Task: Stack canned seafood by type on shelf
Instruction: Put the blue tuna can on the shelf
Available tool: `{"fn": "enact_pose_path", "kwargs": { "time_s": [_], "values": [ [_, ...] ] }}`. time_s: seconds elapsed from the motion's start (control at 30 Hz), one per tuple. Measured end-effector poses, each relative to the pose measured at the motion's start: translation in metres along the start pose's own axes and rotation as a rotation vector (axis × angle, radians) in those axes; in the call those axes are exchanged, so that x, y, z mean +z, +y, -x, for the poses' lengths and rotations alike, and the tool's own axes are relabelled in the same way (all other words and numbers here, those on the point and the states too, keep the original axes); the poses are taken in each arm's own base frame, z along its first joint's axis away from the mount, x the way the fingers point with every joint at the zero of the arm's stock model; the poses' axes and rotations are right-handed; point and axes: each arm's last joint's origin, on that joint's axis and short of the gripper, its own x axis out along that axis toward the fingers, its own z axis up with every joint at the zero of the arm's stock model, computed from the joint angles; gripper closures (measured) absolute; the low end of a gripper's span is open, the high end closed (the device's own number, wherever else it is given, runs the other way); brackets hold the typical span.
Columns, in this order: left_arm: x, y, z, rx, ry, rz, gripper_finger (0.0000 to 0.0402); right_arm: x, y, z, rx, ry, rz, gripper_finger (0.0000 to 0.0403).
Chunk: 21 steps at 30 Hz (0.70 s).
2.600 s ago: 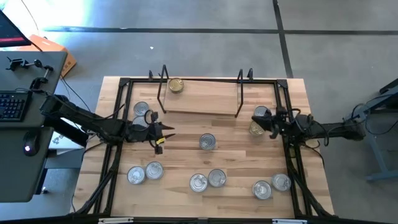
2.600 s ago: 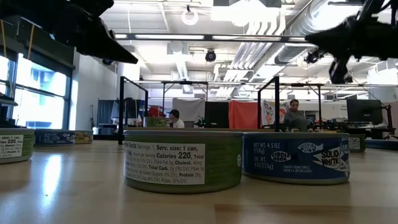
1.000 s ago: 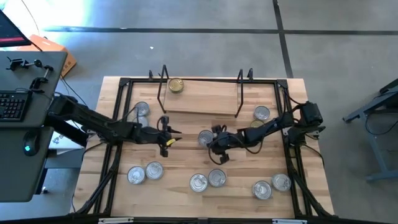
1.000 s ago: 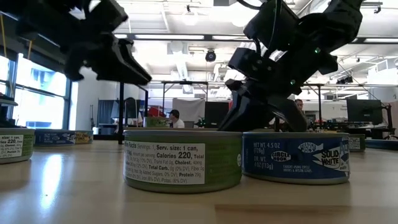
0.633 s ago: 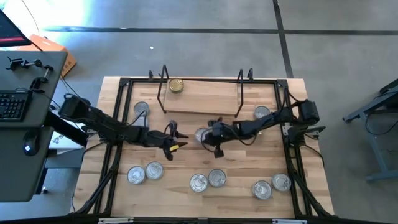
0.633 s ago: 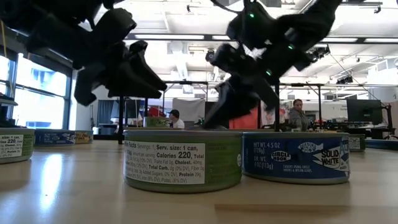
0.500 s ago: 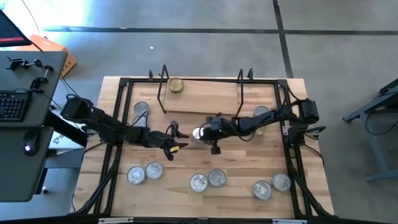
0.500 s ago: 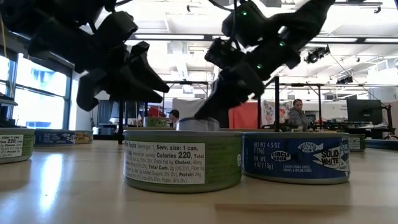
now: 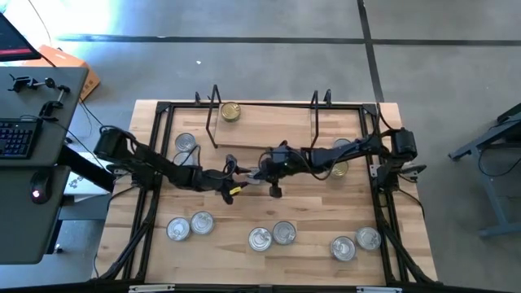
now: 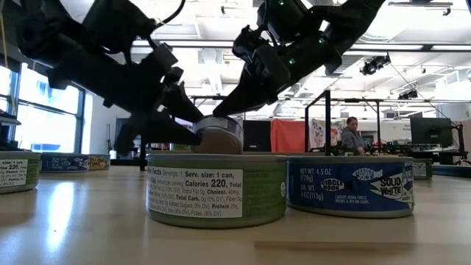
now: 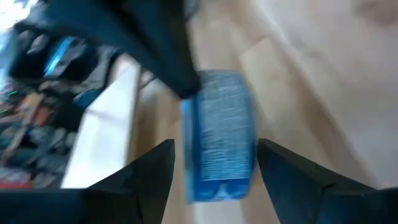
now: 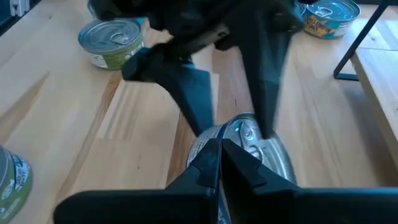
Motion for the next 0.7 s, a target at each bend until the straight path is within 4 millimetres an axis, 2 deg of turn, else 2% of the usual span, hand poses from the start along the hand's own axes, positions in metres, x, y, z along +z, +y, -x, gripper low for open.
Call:
{"fn": "enact_pose_path", "kwargs": {
  "time_s": [0.23,0.47,0.57,0.7],
  "values": [
    [-0.001,-0.007,-0.011,0.003,0.022,0.019,0.0189,0.0,0.0,0.0,0.006,-0.003,-0.01,0.0403],
    [0.002,-0.009,-0.018,-0.011,0.018,0.119,0.0283,0.001,0.0,0.0,0.007,-0.007,-0.015,0.0401],
    [0.002,-0.009,-0.016,-0.011,0.021,0.175,0.0283,0.004,0.0,0.005,0.007,-0.007,-0.017,0.0376],
    [-0.004,-0.007,-0.01,0.031,0.054,0.214,0.0283,0.015,-0.005,0.026,-0.013,0.002,-0.096,0.0308]
  ]
}}
